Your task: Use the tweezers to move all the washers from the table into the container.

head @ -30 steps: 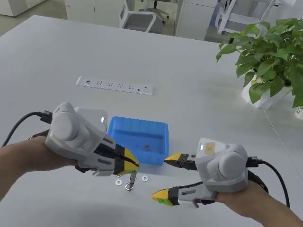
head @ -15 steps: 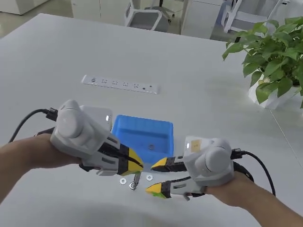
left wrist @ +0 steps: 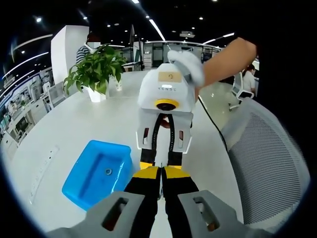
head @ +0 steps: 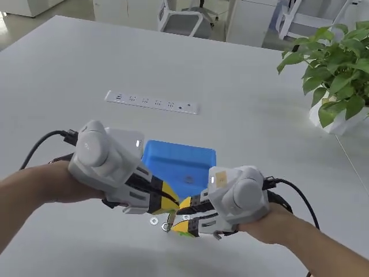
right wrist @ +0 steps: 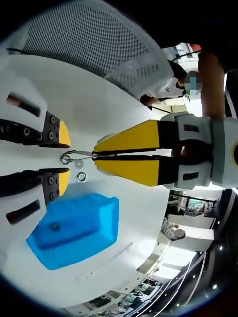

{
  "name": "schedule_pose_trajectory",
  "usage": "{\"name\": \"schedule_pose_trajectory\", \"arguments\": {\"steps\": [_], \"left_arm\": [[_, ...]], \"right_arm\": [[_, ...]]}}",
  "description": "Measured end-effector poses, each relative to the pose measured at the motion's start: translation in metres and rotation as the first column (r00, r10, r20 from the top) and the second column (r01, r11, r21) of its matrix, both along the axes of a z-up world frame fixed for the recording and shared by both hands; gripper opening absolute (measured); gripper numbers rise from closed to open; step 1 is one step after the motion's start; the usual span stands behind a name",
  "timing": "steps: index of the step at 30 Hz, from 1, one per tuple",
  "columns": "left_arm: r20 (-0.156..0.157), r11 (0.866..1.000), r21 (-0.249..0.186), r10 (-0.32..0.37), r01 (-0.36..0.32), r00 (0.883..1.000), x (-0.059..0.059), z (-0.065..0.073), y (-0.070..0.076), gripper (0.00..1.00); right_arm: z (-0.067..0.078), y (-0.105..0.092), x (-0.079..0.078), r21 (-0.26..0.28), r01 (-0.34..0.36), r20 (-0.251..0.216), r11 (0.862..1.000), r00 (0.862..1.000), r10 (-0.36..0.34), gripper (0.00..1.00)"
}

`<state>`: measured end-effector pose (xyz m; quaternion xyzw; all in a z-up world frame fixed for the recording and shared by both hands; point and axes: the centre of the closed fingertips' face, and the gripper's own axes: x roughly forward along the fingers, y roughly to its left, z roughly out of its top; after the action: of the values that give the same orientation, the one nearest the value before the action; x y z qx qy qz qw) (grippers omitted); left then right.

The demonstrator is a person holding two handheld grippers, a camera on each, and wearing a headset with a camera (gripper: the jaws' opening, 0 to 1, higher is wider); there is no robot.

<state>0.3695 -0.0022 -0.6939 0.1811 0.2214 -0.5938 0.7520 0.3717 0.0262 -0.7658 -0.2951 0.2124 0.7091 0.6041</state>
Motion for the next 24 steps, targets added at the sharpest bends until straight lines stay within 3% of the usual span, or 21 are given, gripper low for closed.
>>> {"name": "schedule_pose_trajectory", "arguments": {"steps": [12,24], "left_arm": [[-0.011,1.000,0.004,0.004,-0.004,1.000,-0.0030,0.0019,0.0018,0.05],[-0.013,1.000,0.005,0.005,-0.005,1.000,0.0030,-0.0035,0.0049,0.05]], "right_arm": [[-0.0073,0.0056,-0.0048,-0.031,-0.066,0.004,0.997,0.998,0.066,0.10],[-0.0081,0.0051,-0.0043,-0.017,-0.035,-0.016,0.999,0.999,0.035,0.08]]}}
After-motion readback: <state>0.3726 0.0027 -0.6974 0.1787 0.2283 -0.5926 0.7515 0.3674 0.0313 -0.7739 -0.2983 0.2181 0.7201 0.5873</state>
